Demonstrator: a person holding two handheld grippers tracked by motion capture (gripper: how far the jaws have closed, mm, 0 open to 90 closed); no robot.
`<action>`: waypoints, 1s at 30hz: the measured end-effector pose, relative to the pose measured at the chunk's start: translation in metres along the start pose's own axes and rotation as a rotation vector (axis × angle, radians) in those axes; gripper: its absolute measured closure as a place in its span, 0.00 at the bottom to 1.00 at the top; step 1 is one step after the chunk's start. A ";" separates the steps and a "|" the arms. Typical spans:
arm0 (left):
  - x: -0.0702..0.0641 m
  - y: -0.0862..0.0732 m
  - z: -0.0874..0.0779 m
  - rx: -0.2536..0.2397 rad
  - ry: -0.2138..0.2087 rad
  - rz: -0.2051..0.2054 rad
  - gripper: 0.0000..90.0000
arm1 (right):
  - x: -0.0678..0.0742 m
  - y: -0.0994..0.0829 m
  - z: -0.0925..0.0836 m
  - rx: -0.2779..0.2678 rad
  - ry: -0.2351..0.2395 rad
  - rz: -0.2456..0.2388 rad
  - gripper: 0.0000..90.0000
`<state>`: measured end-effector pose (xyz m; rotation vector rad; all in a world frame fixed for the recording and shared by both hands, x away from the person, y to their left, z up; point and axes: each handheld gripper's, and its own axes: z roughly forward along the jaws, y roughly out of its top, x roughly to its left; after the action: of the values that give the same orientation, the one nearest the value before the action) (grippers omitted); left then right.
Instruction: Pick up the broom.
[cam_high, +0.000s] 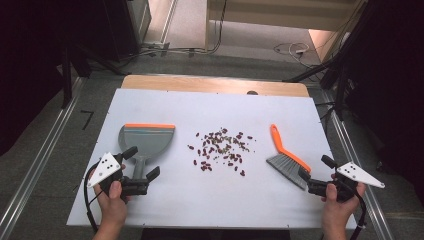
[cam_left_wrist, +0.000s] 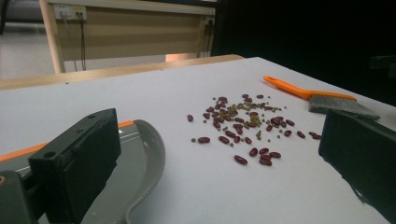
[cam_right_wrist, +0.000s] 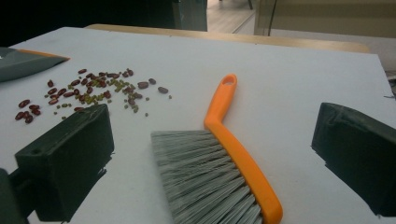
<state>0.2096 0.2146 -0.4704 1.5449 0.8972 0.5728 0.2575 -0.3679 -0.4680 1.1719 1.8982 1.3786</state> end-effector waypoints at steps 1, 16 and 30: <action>0.000 0.000 0.001 0.001 -0.002 0.004 0.00 | 0.000 0.000 0.001 0.006 -0.004 0.002 0.00; -0.004 0.006 -0.003 -0.012 -0.014 0.005 0.00 | 0.006 0.044 0.039 0.184 0.023 0.020 0.09; -0.005 0.005 -0.001 -0.007 -0.037 0.003 0.00 | 0.013 0.070 0.124 0.512 -0.091 -0.001 0.55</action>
<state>0.2072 0.2116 -0.4645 1.5467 0.8638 0.5472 0.3739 -0.2882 -0.4455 1.4344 2.2540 0.8366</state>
